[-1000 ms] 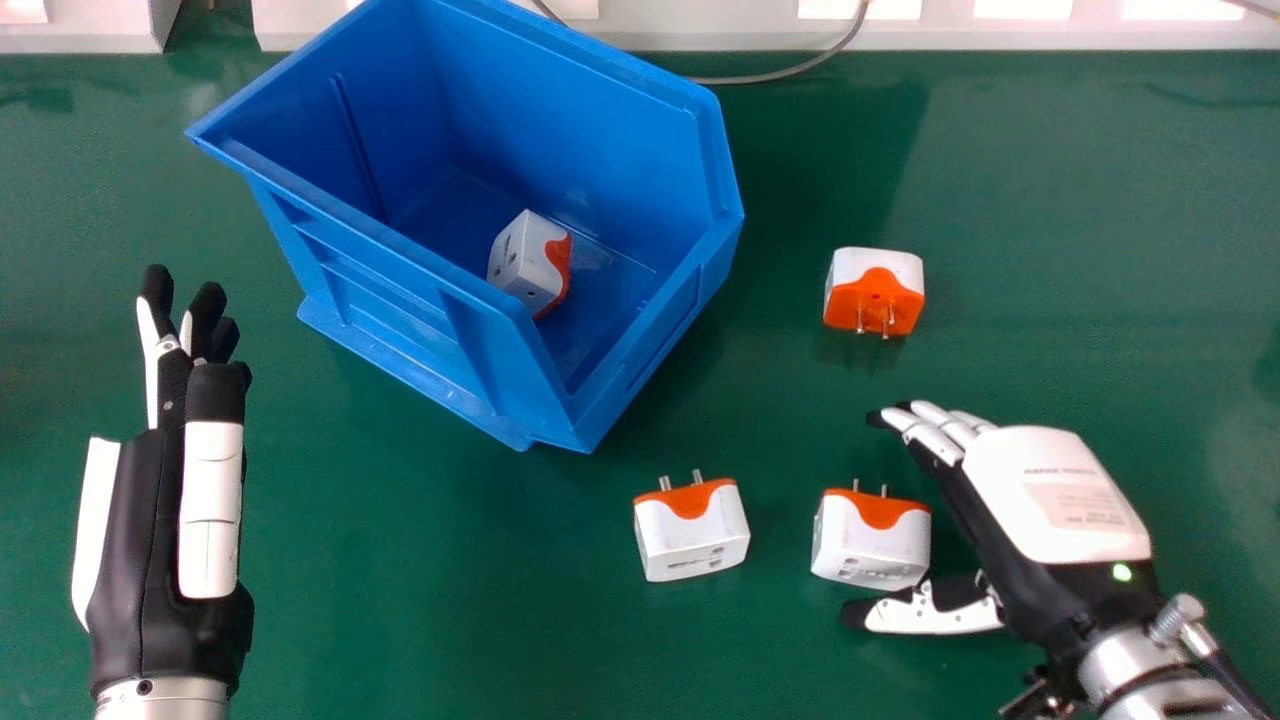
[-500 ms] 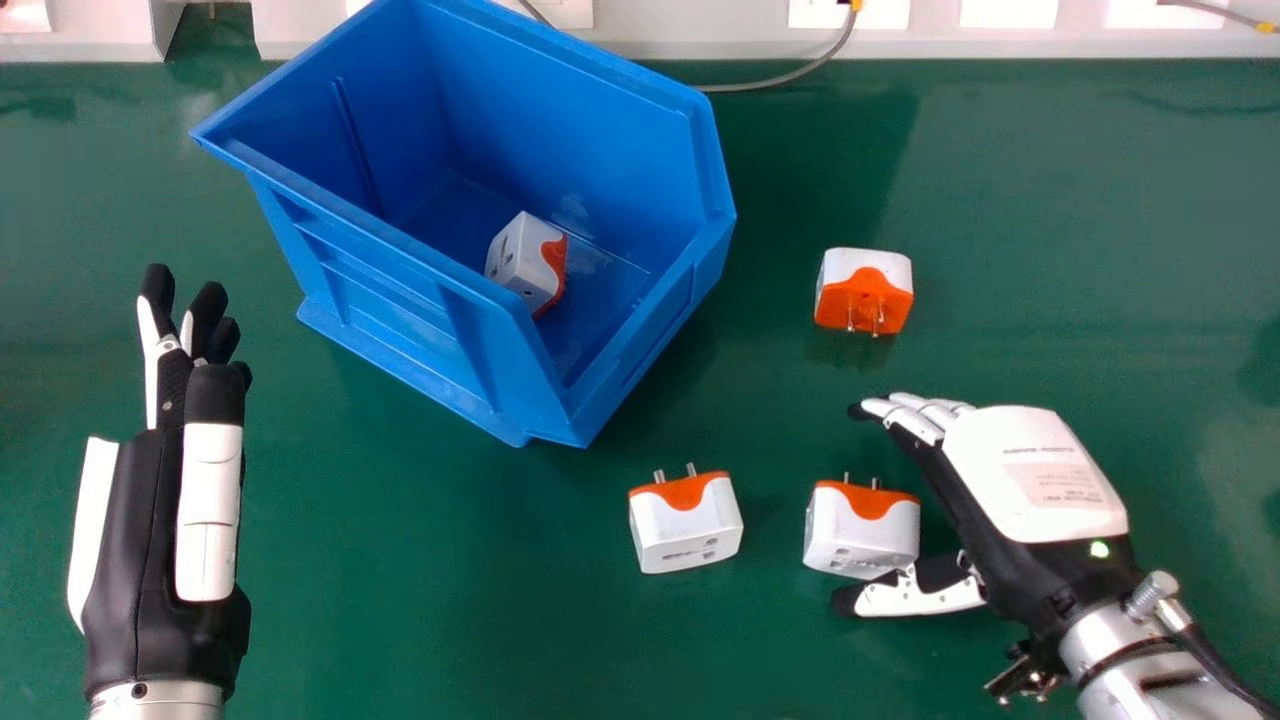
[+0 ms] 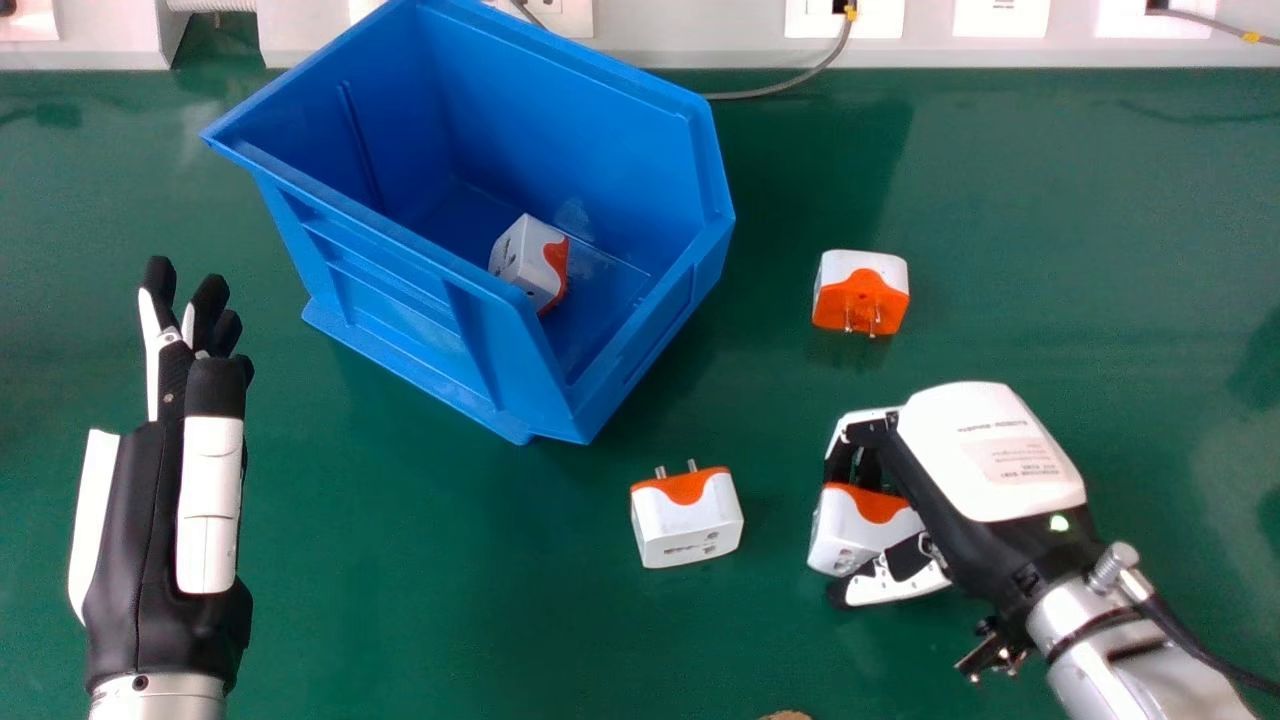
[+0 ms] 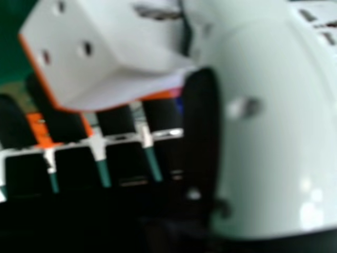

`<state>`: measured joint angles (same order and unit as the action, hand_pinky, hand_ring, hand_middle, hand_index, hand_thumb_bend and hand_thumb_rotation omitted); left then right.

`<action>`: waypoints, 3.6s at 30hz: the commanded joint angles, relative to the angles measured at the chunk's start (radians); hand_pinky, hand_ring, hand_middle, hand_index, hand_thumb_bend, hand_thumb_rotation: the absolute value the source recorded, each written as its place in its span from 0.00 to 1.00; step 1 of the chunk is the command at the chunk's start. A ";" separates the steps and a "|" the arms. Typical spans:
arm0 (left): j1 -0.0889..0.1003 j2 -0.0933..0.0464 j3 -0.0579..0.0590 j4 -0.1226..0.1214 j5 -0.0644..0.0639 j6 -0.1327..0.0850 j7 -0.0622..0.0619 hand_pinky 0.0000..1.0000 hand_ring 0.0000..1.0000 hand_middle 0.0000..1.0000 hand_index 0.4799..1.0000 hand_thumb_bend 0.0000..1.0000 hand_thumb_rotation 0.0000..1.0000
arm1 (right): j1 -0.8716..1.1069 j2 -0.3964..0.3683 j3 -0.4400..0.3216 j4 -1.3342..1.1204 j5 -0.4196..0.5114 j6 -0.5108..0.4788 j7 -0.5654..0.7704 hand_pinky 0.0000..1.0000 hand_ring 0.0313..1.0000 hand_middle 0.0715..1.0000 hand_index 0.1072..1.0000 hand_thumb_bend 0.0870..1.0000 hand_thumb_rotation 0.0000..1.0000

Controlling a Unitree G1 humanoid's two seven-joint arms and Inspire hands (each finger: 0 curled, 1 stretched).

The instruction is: Pick all objects and put in blue box

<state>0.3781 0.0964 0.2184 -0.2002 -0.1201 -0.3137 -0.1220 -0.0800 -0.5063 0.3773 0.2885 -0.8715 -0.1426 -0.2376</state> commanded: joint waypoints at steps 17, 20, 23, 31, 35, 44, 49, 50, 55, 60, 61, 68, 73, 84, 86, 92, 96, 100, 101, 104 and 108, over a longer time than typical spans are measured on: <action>-0.010 0.002 0.001 -0.025 0.010 -0.007 0.002 1.00 1.00 1.00 1.00 0.89 1.00 | 0.078 -0.009 -0.060 -0.117 0.076 0.094 0.079 0.11 0.14 0.18 0.41 0.44 0.15; -0.006 0.001 -0.002 -0.033 0.018 -0.001 0.008 1.00 1.00 1.00 1.00 0.89 1.00 | 0.106 -0.017 -0.088 -0.231 0.092 0.102 0.115 0.08 0.10 0.12 0.41 0.44 0.15; -0.003 0.002 -0.005 -0.040 0.012 0.007 0.007 1.00 1.00 1.00 1.00 0.89 1.00 | 0.122 -0.021 -0.113 -0.331 0.088 0.098 0.131 0.07 0.09 0.11 0.41 0.44 0.15; -0.003 0.003 -0.008 -0.037 0.015 -0.004 0.012 1.00 1.00 1.00 1.00 0.88 1.00 | 0.078 -0.006 -0.157 -0.494 0.060 0.086 0.139 0.07 0.08 0.09 0.41 0.44 0.15; 0.003 0.004 -0.009 -0.047 0.012 0.008 0.013 1.00 1.00 1.00 1.00 0.90 1.00 | 0.024 0.000 -0.175 -0.517 0.058 0.069 0.142 0.07 0.07 0.09 0.41 0.44 0.15; 0.015 -0.002 -0.009 -0.039 0.021 -0.003 0.022 1.00 1.00 1.00 1.00 0.90 1.00 | -0.174 0.061 -0.170 -0.462 0.111 0.030 0.168 0.06 0.07 0.08 0.41 0.44 0.14; 0.023 -0.003 -0.007 -0.036 0.027 -0.010 0.025 1.00 1.00 1.00 1.00 0.92 1.00 | -0.340 0.115 -0.130 -0.315 0.106 0.002 0.158 0.07 0.08 0.10 0.41 0.44 0.14; 0.025 -0.003 -0.006 -0.036 0.025 -0.010 0.024 1.00 1.00 1.00 1.00 0.92 1.00 | -0.373 0.123 -0.119 -0.283 0.104 0.003 0.164 0.09 0.11 0.14 0.41 0.44 0.14; 0.037 0.004 -0.002 -0.040 0.019 -0.017 0.013 1.00 1.00 1.00 1.00 0.91 1.00 | -0.544 0.198 -0.054 -0.090 0.081 -0.005 0.132 0.16 0.20 0.24 0.41 0.43 0.15; 0.055 0.003 -0.001 -0.059 0.018 -0.016 0.011 1.00 1.00 1.00 1.00 0.90 1.00 | -0.679 0.280 0.002 0.070 0.058 0.005 0.101 0.09 0.10 0.13 0.41 0.43 0.15; 0.058 0.003 0.000 -0.063 0.016 -0.016 0.011 1.00 1.00 1.00 1.00 0.90 1.00 | -0.706 0.297 0.013 0.103 0.057 0.009 0.103 0.11 0.13 0.18 0.41 0.44 0.15; 0.077 -0.008 -0.001 -0.090 0.011 -0.003 0.021 1.00 1.00 1.00 1.00 0.90 1.00 | -0.843 0.376 0.066 0.338 0.055 -0.012 0.063 0.25 0.34 0.41 0.42 0.44 0.14; 0.090 -0.015 -0.003 -0.103 0.009 0.002 0.024 1.00 1.00 1.00 1.00 0.89 1.00 | -0.917 0.420 0.097 0.465 0.059 0.014 0.072 0.30 0.40 0.47 0.42 0.44 0.15; 0.109 -0.021 -0.006 -0.103 0.014 -0.005 0.029 1.00 1.00 1.00 1.00 0.89 1.00 | -1.032 0.488 0.146 0.707 0.055 0.015 0.015 0.26 0.36 0.44 0.43 0.45 0.13; 0.112 -0.019 -0.006 -0.101 0.016 -0.006 0.027 1.00 1.00 1.00 1.00 0.90 1.00 | -1.041 0.494 0.154 0.735 0.052 0.006 -0.016 0.26 0.36 0.42 0.44 0.46 0.08; 0.114 -0.025 -0.008 -0.095 0.020 -0.015 0.030 1.00 1.00 1.00 1.00 0.89 1.00 | -1.065 0.526 0.135 0.785 0.099 0.031 0.024 0.34 0.44 0.43 0.45 0.47 0.00; 0.110 -0.034 -0.009 -0.093 0.032 -0.016 0.041 1.00 1.00 1.00 1.00 0.89 1.00 | -1.057 0.512 0.168 0.777 0.078 0.032 0.026 0.47 0.57 0.60 0.54 0.50 0.14; 0.104 -0.034 -0.009 -0.088 0.029 -0.016 0.038 1.00 1.00 1.00 1.00 0.89 1.00 | -1.046 0.503 0.172 0.760 0.088 0.040 0.056 0.67 0.80 0.85 0.82 0.56 0.32; 0.101 -0.036 -0.010 -0.084 0.028 -0.018 0.039 1.00 1.00 1.00 1.00 0.89 1.00 | -1.045 0.501 0.172 0.756 0.089 0.044 0.061 0.70 0.83 0.88 0.85 0.57 0.35; 0.091 -0.040 -0.011 -0.075 0.027 -0.020 0.043 1.00 1.00 1.00 1.00 0.89 1.00 | -1.042 0.496 0.179 0.746 0.082 0.060 0.070 0.71 0.85 0.92 0.90 0.59 0.39; 0.081 -0.038 -0.012 -0.069 0.029 -0.016 0.039 1.00 1.00 1.00 1.00 0.90 1.00 | -1.037 0.490 0.183 0.737 0.083 0.066 0.070 0.71 0.85 0.93 0.91 0.60 0.42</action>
<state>0.4603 0.0567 0.2082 -0.2585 -0.0970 -0.3116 -0.0851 -1.0878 -0.0085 0.5576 1.0590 -0.7922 -0.0780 -0.1669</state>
